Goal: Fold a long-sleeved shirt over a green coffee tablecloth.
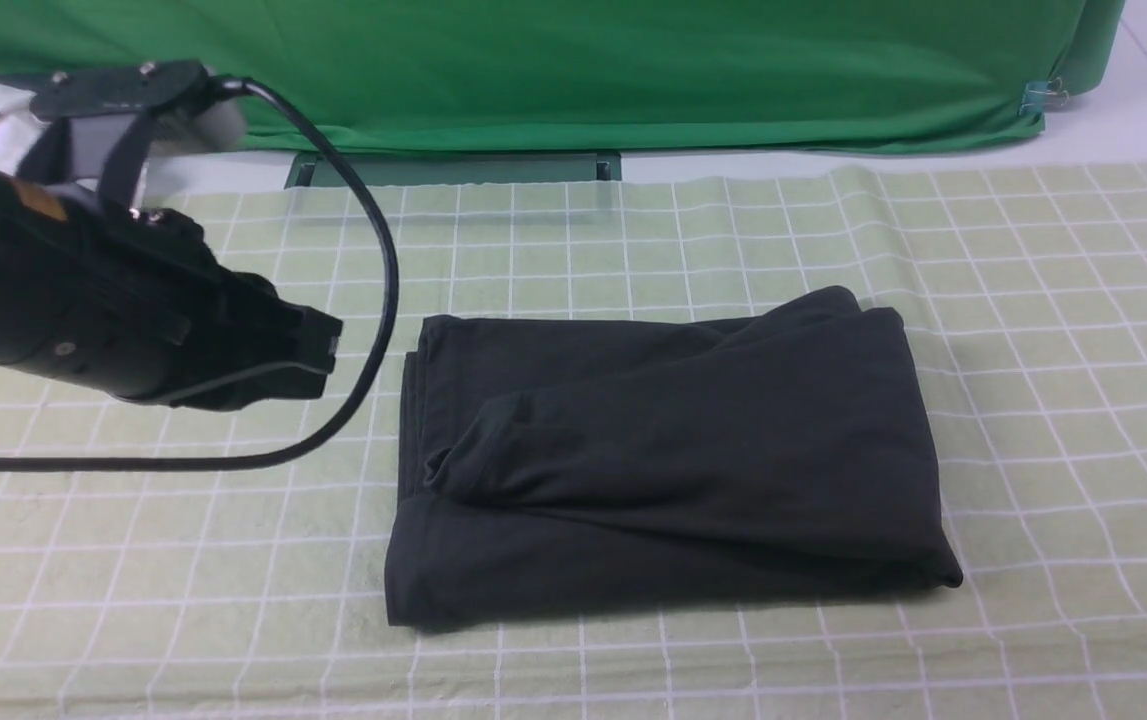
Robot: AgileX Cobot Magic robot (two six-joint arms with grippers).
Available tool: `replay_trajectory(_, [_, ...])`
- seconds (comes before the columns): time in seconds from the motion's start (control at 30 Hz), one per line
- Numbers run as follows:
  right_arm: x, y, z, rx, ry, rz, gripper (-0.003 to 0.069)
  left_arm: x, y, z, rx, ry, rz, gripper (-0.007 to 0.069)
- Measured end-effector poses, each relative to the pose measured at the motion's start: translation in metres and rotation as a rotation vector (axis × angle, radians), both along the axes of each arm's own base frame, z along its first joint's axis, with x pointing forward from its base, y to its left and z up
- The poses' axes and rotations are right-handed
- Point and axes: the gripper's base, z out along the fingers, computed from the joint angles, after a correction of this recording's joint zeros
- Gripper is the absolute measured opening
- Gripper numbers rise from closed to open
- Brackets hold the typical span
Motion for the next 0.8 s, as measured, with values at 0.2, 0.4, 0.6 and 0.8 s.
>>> replay_trajectory(0.2, [0.000, 0.000, 0.000, 0.011, 0.001, -0.002, 0.0190, -0.024, 0.009, 0.021, 0.049, -0.096, -0.010, 0.0011])
replay_trajectory(0.4, [0.000, 0.000, 0.000, 0.093, 0.008, -0.020, 0.0201, -0.045, 0.014, 0.035, 0.070, -0.163, -0.032, 0.0011])
replay_trajectory(0.6, [0.000, 0.000, 0.000, 0.105, 0.010, -0.023, 0.0211, -0.064, 0.017, 0.043, 0.088, -0.190, -0.070, 0.0011])
replay_trajectory(0.8, [0.000, 0.000, -0.001, 0.106, 0.013, -0.023, 0.0221, -0.107, 0.024, 0.034, 0.060, -0.300, -0.072, 0.0012])
